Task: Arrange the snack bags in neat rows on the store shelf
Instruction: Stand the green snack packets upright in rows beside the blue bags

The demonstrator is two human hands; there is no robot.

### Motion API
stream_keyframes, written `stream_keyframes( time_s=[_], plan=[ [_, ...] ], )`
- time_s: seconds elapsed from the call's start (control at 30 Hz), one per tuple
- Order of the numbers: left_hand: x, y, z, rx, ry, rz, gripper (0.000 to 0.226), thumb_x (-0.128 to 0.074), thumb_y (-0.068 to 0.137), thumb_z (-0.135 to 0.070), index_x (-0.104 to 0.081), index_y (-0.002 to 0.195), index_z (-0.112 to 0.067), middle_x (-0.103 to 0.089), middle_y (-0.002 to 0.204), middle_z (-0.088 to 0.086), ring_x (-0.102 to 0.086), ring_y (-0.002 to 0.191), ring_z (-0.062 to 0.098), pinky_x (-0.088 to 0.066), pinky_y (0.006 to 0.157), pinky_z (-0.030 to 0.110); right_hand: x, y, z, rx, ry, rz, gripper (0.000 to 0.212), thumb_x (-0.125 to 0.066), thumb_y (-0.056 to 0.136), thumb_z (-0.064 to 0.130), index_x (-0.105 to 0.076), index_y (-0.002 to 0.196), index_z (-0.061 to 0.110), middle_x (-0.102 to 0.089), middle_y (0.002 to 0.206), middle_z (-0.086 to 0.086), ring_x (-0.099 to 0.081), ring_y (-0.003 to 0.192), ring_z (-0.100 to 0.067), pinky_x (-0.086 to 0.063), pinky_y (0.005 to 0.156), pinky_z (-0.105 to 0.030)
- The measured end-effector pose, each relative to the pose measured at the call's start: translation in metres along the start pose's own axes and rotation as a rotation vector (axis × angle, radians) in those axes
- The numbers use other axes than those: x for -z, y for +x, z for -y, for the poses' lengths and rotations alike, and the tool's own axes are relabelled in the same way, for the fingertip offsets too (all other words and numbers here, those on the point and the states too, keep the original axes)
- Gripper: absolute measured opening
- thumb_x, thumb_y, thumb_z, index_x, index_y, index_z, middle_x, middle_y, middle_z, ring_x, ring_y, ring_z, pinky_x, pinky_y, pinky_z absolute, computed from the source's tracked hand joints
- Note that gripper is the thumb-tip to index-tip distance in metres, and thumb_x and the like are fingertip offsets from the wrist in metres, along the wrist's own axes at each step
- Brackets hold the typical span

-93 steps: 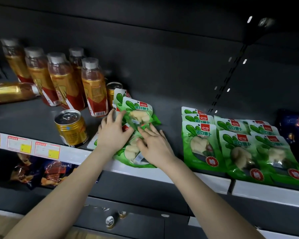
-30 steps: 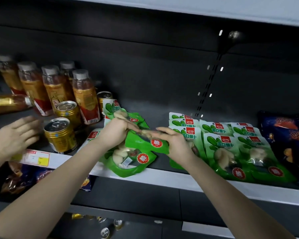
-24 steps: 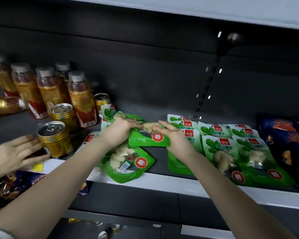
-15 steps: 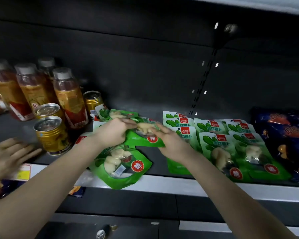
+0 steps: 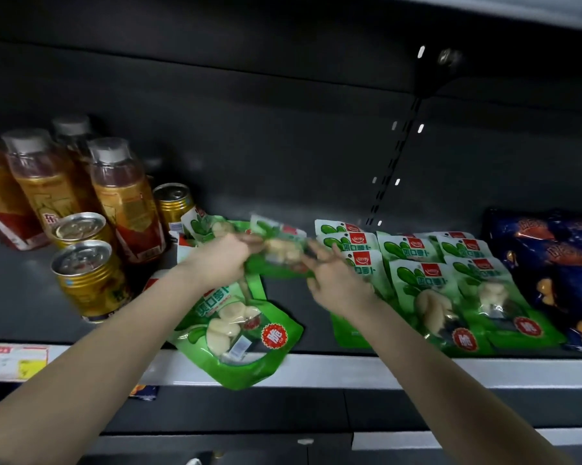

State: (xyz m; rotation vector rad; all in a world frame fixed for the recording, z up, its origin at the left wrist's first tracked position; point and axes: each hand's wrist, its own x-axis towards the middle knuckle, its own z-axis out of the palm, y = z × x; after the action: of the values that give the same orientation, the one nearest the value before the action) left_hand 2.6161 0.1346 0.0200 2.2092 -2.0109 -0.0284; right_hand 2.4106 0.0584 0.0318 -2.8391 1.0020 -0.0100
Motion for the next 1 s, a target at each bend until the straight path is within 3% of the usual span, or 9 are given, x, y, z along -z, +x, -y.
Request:
stream_keyframes(
  time_s=[0.07,0.17,0.3,0.43,0.63,0.77,0.87,1.0],
  plan=[
    [-0.005,0.004,0.005,0.068,-0.013,0.117,0.063,-0.042,0.077,0.004,-0.048,0.136,-0.016,-0.038,0.149,0.005,-0.039,0.134,0.025,-0.037,0.109,0.038,-0.004,0.0,0.009,0.025,-0.102,0.073,0.058,-0.039,0.097,0.035,-0.023,0.15,0.018,-0.011,0.159,-0.002,-0.006,0.146,-0.032,-0.001,0.119,-0.043],
    [-0.003,0.009,0.003,0.043,0.01,0.161,0.052,-0.043,0.085,-0.008,-0.049,0.135,-0.018,-0.035,0.15,0.002,-0.031,0.139,0.023,-0.028,0.114,0.037,-0.005,0.003,0.021,0.071,-0.122,0.033,0.061,-0.036,0.095,0.041,-0.026,0.149,0.015,-0.01,0.159,-0.005,-0.003,0.146,-0.021,0.01,0.117,-0.039],
    [-0.005,0.008,-0.01,-0.017,0.128,0.217,0.048,-0.034,0.097,-0.036,-0.032,0.145,-0.026,-0.018,0.157,-0.002,-0.014,0.145,0.022,-0.012,0.118,0.039,-0.017,0.016,0.031,-0.038,-0.076,0.128,0.061,-0.025,0.099,0.041,-0.013,0.151,0.01,0.001,0.159,-0.012,0.0,0.146,-0.028,0.003,0.119,-0.042],
    [-0.009,0.007,-0.014,0.076,0.125,0.197,0.052,-0.028,0.098,-0.04,-0.02,0.148,-0.028,-0.009,0.158,0.001,-0.006,0.146,0.023,-0.004,0.117,0.041,-0.023,0.031,0.042,-0.141,-0.036,0.141,0.063,-0.022,0.101,0.038,-0.008,0.15,0.0,0.005,0.157,-0.022,0.002,0.145,-0.036,-0.001,0.119,-0.043],
    [-0.011,0.004,-0.011,0.076,0.05,-0.021,0.046,-0.042,0.09,-0.027,-0.048,0.135,-0.019,-0.042,0.145,0.007,-0.033,0.136,0.024,-0.021,0.114,0.034,-0.028,0.042,0.051,-0.186,0.104,0.126,0.065,-0.031,0.099,0.04,-0.009,0.151,0.007,0.012,0.156,-0.023,0.01,0.144,-0.04,-0.007,0.119,-0.046],
    [-0.008,0.003,-0.007,0.052,0.041,-0.042,0.052,-0.033,0.08,-0.035,-0.06,0.122,-0.017,-0.061,0.124,0.01,-0.054,0.116,0.028,-0.043,0.1,0.036,-0.021,0.035,0.046,-0.159,0.163,0.071,0.056,-0.034,0.099,0.035,-0.027,0.146,0.006,0.0,0.157,-0.016,-0.007,0.145,-0.033,-0.02,0.115,-0.04],
    [-0.011,0.003,-0.004,0.051,0.01,-0.131,0.055,-0.03,0.076,-0.034,-0.065,0.115,-0.017,-0.066,0.117,0.009,-0.058,0.11,0.026,-0.037,0.104,0.034,-0.013,0.031,0.043,-0.141,0.138,0.058,0.05,-0.034,0.099,0.034,-0.036,0.141,0.008,-0.008,0.156,-0.012,-0.023,0.139,-0.031,-0.03,0.108,-0.038],
    [-0.013,0.004,-0.004,0.062,0.023,-0.155,0.046,-0.038,0.086,-0.032,-0.055,0.128,-0.023,-0.06,0.128,0.005,-0.051,0.12,0.023,-0.025,0.108,0.031,-0.015,0.029,0.038,-0.111,0.093,0.067,0.05,-0.034,0.099,0.034,-0.033,0.144,0.013,-0.005,0.158,-0.01,-0.021,0.141,-0.03,-0.028,0.109,-0.039]
  ],
)
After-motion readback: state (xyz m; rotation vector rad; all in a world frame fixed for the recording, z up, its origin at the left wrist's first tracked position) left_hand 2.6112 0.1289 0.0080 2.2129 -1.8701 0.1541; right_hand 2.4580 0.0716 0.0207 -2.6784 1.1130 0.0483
